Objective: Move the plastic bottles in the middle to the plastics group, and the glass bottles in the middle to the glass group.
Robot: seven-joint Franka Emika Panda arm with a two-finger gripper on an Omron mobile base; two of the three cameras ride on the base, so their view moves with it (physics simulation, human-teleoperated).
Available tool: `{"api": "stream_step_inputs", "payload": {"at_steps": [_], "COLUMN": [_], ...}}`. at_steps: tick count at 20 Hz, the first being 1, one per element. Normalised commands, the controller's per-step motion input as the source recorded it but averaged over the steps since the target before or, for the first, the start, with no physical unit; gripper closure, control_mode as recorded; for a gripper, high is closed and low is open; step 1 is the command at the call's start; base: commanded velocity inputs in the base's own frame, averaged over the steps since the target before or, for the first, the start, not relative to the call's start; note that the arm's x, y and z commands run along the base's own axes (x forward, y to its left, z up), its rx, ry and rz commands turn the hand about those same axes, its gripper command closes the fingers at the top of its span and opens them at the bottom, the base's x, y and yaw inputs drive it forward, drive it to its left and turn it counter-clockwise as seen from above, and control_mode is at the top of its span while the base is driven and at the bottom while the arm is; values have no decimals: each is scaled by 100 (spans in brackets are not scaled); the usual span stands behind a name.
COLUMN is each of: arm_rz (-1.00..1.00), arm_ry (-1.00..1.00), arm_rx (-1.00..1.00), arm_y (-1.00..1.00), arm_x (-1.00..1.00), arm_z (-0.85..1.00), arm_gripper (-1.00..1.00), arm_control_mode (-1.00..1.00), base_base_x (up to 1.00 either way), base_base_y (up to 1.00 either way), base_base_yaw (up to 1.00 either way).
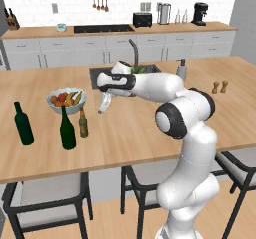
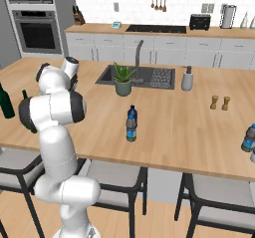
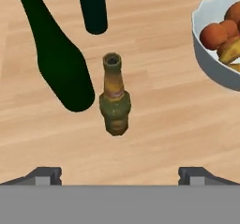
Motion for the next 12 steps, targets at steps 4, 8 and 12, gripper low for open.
{"api": "stream_step_inputs", "payload": {"at_steps": [4,8,12], "arm_rz": [-30,-37,-40], "arm_ry": [0,2,4], "arm_rx": [-18,-21,-17], "arm_y": [-47,-43,-52], "arm_x": [-35,-37,-30], "arm_z": [28,34,52], "arm_gripper": [-100,-100,-100], "arm_control_mode": [-100,-100,-100], "base_base_x": [0,0,0], "base_base_y": [0,0,0], "base_base_yaw": [0,0,0]}}
